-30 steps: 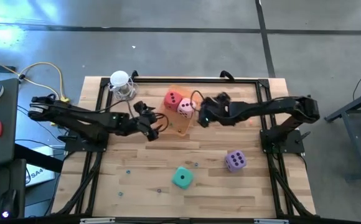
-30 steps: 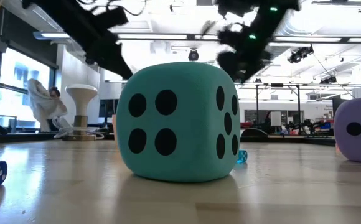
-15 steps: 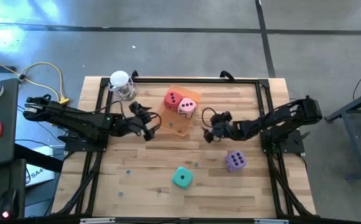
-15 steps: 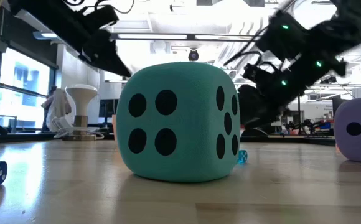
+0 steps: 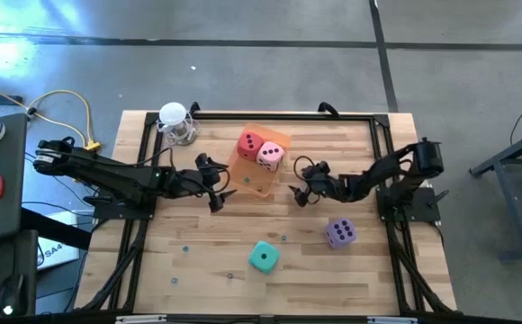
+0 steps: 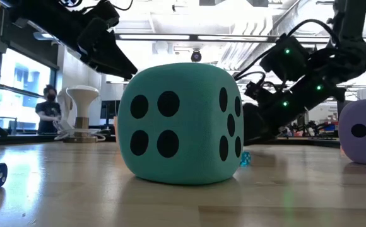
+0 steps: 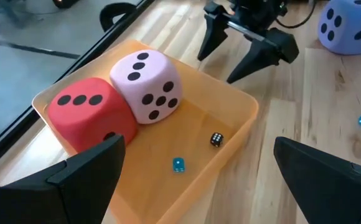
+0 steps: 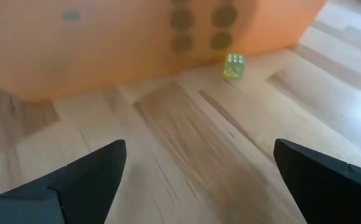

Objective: Pick & Place Dice
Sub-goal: Put the small green die into the orange bin

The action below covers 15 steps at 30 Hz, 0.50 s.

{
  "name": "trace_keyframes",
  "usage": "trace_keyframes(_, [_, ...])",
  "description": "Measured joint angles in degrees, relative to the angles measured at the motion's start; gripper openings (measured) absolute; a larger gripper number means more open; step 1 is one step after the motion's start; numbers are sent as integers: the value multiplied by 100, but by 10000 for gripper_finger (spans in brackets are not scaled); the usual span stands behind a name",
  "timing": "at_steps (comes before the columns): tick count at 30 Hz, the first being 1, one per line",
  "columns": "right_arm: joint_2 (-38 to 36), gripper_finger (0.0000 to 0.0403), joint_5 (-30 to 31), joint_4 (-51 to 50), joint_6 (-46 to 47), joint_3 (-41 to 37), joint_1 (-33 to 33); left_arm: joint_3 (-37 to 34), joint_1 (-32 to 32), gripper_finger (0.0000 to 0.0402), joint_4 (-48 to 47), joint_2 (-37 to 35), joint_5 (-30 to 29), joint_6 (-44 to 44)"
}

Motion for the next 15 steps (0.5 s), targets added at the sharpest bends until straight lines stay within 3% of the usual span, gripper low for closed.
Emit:
trace_keyframes(6, [405, 400, 457, 404, -36, 87, -196, 0, 2, 400, 0, 2, 0, 14])
trace_keyframes(15, [1192, 400, 452, 767, -360, 594, -605, -127, 4, 400, 111, 6, -2, 19])
